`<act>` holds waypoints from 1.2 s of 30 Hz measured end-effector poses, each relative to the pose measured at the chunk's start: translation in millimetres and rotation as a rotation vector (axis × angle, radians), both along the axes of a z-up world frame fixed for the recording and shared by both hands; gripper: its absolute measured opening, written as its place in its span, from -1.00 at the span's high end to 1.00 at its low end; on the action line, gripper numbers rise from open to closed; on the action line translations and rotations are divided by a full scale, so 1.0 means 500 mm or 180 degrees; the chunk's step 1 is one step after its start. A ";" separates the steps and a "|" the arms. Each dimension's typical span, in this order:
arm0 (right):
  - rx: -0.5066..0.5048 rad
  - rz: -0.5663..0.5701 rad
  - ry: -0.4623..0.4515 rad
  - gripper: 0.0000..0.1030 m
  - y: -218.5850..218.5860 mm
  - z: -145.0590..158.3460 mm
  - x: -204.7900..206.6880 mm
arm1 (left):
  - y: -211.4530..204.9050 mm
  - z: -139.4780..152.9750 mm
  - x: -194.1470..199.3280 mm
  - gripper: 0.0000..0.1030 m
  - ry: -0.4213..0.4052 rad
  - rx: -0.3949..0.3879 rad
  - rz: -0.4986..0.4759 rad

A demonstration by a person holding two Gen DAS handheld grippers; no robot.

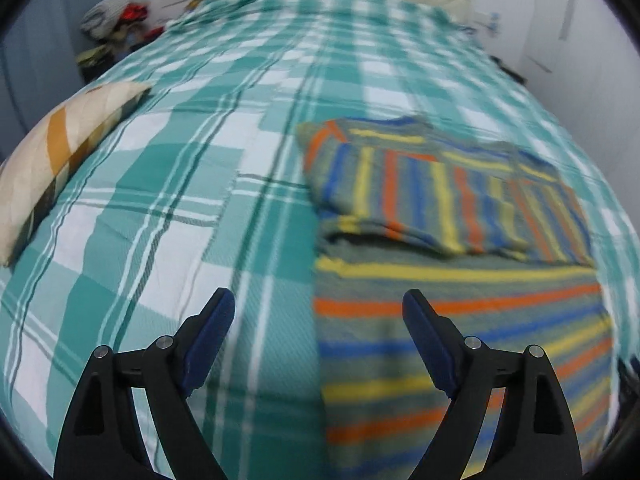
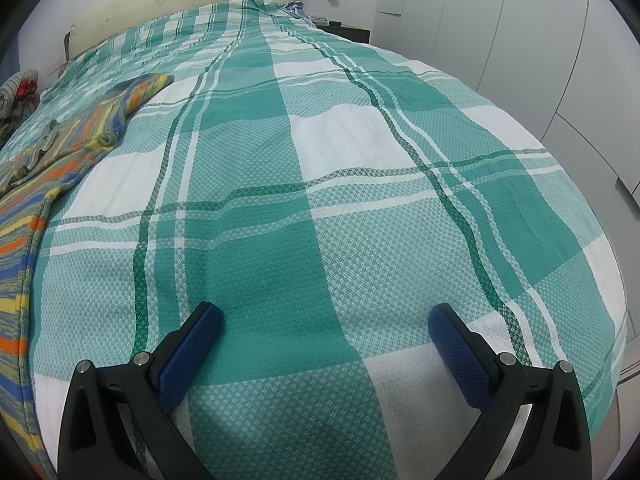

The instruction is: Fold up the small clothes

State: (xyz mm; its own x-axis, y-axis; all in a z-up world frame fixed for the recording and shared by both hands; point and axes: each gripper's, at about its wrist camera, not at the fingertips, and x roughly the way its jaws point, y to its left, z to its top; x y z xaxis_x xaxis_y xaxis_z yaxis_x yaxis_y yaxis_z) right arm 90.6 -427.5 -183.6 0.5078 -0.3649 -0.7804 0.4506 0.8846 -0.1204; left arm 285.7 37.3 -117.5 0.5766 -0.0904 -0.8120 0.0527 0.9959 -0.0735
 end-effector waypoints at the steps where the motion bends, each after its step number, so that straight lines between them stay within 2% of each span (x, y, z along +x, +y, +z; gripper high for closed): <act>1: 0.0018 0.0005 0.0032 -0.99 -0.001 0.002 0.002 | 0.007 -0.013 0.015 -0.68 0.0031 0.0013 0.0092; 4: 0.0133 0.0121 0.0361 -0.98 -0.008 0.024 0.023 | 0.025 -0.043 0.050 -0.55 0.0104 0.0007 0.0272; 6: 0.0209 0.0317 0.0593 -0.74 0.001 0.061 0.050 | 0.033 -0.059 0.059 -0.36 0.0101 -0.0057 0.0275; 7: 0.0263 0.0489 0.0611 -0.64 0.018 0.094 0.068 | 0.038 -0.065 0.058 -0.34 0.0080 -0.0097 0.0253; 8: 0.0329 0.0632 0.0571 -0.64 0.037 0.128 0.087 | 0.042 -0.072 0.051 -0.34 0.0024 -0.0135 0.0222; 10: 0.0805 0.1041 0.0297 -0.64 0.102 0.223 0.156 | 0.045 -0.081 0.038 -0.34 -0.0083 -0.0127 0.0149; 11: 0.1007 0.1160 0.0218 -0.63 0.123 0.245 0.182 | 0.044 -0.086 0.029 -0.34 -0.0135 -0.0095 0.0115; 13: 0.1650 0.1413 0.0041 -0.62 0.194 0.291 0.290 | 0.043 -0.089 0.022 -0.34 -0.0206 -0.0078 0.0107; 15: 0.2051 0.1496 0.0060 -0.53 0.243 0.284 0.383 | 0.042 -0.090 0.023 -0.34 -0.0233 -0.0066 0.0119; 17: 0.2389 0.1445 0.0176 -0.18 0.289 0.238 0.495 | 0.041 -0.092 0.022 -0.35 -0.0257 -0.0057 0.0123; 18: 0.2486 0.1392 0.0236 -0.13 0.310 0.206 0.547 | 0.041 -0.094 0.023 -0.35 -0.0266 -0.0058 0.0124; 20: 0.2475 0.1297 0.0304 -0.04 0.333 0.162 0.609 | 0.042 -0.096 0.024 -0.35 -0.0263 -0.0069 0.0124; 23: 0.2488 0.1117 0.0432 -0.02 0.357 0.096 0.665 | 0.042 -0.099 0.023 -0.36 -0.0266 -0.0097 0.0120; 27: 0.2429 0.1008 0.0333 0.08 0.362 0.060 0.706 | 0.043 -0.102 0.021 -0.37 -0.0302 -0.0121 0.0123; 28: 0.2422 0.1017 0.0339 0.24 0.365 0.056 0.713 | 0.042 -0.102 0.021 -0.37 -0.0305 -0.0120 0.0122; 29: 0.2405 0.1054 0.0382 0.58 0.369 0.048 0.722 | 0.042 -0.103 0.021 -0.38 -0.0305 -0.0119 0.0122; 31: 0.2205 0.1120 0.0432 0.91 0.373 0.051 0.730 | 0.043 -0.103 0.020 -0.38 -0.0304 -0.0126 0.0125; 34: 0.1808 0.1200 0.0152 0.92 0.372 0.094 0.718 | 0.040 -0.103 0.020 -0.39 -0.0317 -0.0121 0.0126; 36: 0.1619 0.1207 0.0204 0.92 0.370 0.095 0.720 | 0.036 -0.103 0.022 -0.40 -0.0315 -0.0093 0.0126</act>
State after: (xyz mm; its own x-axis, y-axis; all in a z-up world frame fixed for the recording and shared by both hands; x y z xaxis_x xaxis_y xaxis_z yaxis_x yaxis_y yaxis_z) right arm 450.6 -242.3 -136.0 0.4754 0.2554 -0.8419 0.1009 0.9348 0.3405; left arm 296.7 55.5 -169.0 0.6575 -0.0887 -0.7482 0.0217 0.9949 -0.0989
